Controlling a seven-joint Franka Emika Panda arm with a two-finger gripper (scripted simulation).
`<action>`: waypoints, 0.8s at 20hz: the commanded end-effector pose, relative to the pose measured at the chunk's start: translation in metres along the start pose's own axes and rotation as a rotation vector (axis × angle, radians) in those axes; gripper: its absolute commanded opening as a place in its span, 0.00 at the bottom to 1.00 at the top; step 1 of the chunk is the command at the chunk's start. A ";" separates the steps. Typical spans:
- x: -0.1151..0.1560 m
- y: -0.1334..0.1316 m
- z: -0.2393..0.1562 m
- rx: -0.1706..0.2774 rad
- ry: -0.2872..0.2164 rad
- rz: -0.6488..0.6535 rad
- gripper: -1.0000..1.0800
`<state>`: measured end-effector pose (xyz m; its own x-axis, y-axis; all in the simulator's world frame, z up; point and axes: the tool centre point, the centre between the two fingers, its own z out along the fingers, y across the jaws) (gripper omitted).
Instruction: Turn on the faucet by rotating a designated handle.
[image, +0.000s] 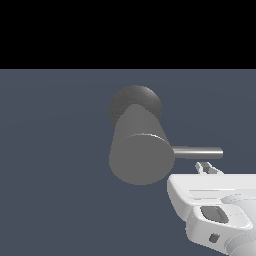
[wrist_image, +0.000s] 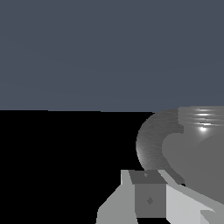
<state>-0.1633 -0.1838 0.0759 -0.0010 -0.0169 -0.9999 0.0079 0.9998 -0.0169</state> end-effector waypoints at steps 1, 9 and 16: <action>-0.001 0.000 0.000 0.001 -0.001 0.007 0.00; -0.013 -0.001 0.000 0.001 -0.001 0.007 0.00; -0.035 -0.004 0.000 0.001 -0.001 0.007 0.00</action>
<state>-0.1652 -0.1880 0.1016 -0.0113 -0.0101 -0.9999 0.0112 0.9999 -0.0102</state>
